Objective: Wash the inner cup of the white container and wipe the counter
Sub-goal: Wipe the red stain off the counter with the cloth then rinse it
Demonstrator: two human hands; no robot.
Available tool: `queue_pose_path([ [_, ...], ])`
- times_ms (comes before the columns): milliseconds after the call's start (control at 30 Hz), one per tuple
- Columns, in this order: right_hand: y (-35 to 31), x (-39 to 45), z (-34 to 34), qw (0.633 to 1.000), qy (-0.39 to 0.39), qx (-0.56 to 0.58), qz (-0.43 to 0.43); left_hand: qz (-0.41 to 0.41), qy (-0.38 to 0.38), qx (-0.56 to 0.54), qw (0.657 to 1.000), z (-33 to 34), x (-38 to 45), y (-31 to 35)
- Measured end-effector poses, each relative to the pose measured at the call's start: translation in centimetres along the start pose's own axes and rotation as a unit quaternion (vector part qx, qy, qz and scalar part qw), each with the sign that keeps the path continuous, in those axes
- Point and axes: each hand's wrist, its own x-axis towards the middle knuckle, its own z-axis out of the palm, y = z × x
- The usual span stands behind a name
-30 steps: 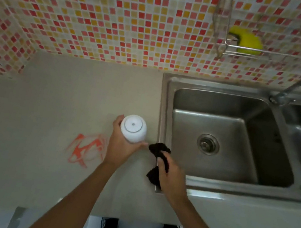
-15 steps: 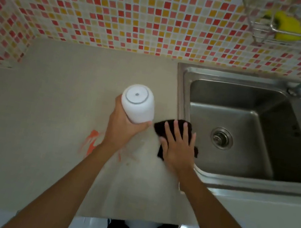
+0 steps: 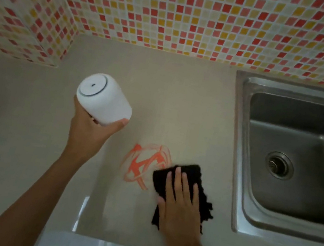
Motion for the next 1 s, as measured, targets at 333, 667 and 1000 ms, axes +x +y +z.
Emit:
queue_pose_path([
  [333, 2.9, 17.0, -1.7, 0.996, 0.040, -0.001, 0.074, 0.005, -0.007, 0.009, 1.000, -0.9, 0.6, -1.2],
  [667, -4.0, 11.9, 0.0, 0.998, 0.035, -0.004, -0.054, -0.012, 0.027, -0.002, 1.000, -1.0, 2.4, -1.5],
  [1000, -4.8, 2.3, 1.0, 0.999, 0.029, 0.002, 0.029, -0.018, 0.032, 0.002, 0.999, -1.4, 1.9, -2.0],
])
